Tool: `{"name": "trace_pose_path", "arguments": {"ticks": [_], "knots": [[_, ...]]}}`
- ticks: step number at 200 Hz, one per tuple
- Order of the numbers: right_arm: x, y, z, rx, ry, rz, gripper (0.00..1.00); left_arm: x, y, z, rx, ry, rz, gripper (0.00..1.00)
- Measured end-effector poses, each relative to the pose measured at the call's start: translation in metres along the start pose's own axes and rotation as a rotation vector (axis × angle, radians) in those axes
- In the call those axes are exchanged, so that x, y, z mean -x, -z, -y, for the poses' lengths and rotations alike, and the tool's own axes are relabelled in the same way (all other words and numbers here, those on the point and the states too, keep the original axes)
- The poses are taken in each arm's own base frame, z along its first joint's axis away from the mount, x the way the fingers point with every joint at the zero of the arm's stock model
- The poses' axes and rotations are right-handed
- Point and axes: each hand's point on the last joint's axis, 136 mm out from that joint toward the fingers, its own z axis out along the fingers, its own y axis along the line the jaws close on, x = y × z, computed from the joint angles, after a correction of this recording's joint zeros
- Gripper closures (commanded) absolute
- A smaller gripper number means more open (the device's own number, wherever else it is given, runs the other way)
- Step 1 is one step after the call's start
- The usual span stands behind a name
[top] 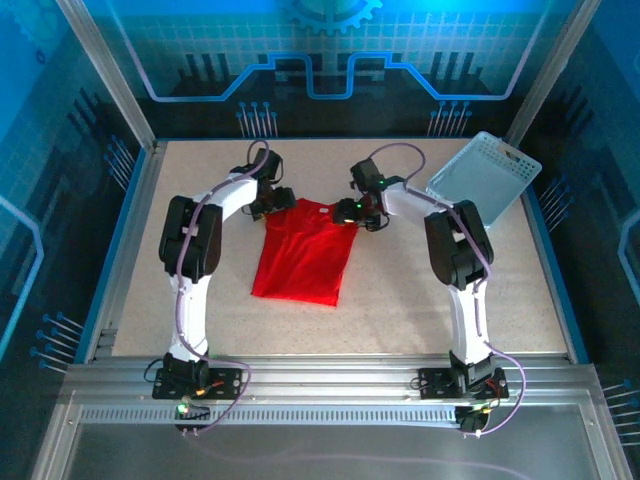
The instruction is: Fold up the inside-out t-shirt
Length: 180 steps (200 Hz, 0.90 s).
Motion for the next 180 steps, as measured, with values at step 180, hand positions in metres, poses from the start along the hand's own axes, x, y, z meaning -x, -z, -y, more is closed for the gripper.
{"name": "trace_pose_path", "arguments": {"ticks": [180], "knots": [[0.007, -0.02, -0.021, -0.131, 0.025, -0.037, 0.61, -0.002, -0.001, -0.013, -0.05, 0.083, 0.051, 0.64]]}}
